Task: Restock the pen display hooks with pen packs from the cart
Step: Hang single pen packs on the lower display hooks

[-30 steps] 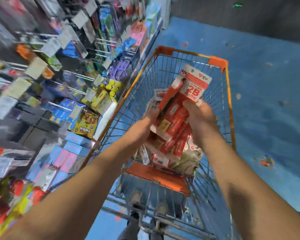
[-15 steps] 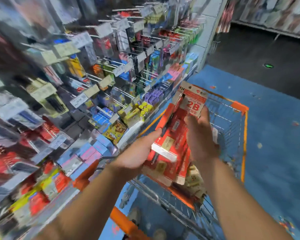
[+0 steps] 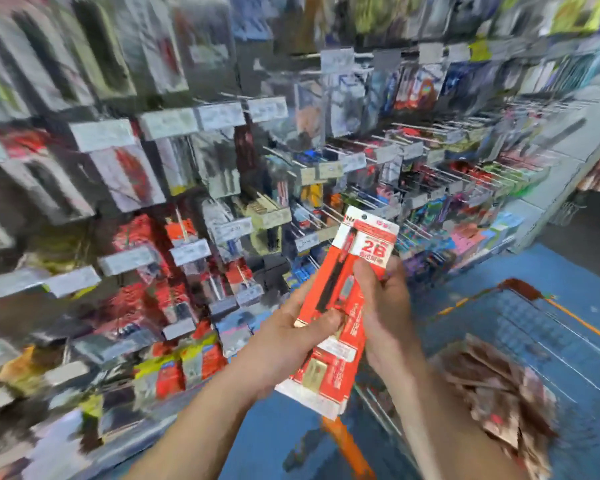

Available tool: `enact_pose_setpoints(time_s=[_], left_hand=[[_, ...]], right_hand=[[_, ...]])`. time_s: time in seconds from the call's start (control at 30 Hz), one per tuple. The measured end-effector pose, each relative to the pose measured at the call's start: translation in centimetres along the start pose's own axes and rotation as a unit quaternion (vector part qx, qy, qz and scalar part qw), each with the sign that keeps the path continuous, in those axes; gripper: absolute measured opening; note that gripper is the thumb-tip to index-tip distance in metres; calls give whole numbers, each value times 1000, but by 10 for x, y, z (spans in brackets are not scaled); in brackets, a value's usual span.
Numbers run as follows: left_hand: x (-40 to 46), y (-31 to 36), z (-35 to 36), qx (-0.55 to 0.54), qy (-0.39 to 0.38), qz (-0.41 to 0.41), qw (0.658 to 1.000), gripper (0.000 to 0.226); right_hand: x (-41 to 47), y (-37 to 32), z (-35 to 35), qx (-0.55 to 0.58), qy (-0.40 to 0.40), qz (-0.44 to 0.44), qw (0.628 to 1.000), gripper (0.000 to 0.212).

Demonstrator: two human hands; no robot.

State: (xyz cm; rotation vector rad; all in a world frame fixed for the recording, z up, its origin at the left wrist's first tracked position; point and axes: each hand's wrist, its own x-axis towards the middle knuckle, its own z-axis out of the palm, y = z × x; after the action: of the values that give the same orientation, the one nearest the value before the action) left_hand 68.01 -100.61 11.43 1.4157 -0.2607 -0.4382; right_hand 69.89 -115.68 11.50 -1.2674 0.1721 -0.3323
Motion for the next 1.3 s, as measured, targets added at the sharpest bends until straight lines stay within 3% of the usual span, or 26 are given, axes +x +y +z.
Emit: enact_pose_setpoints(time_s=[0.1,0.23,0.57,0.83,1.3], left_hand=[[-39,17,-47,4,36,23,999,55],[-113,35,-128,-7,99,42,994,61],[-263,63,-261,-26,221,54,973,64],[-340,59,-331,-21,272,76,959,71],[-363,72,-428,21,311,44,949,74]], right_hand=[[-18,4,62,-35,-40,-2,999,6],[-65,15,167,-7,-120,61,991,5],[-163,36,345,-8,-229,98,968,9],[-200,40,439,-11,-284,134,949,13],[-176,67,566,8,-389,245,888,30]])
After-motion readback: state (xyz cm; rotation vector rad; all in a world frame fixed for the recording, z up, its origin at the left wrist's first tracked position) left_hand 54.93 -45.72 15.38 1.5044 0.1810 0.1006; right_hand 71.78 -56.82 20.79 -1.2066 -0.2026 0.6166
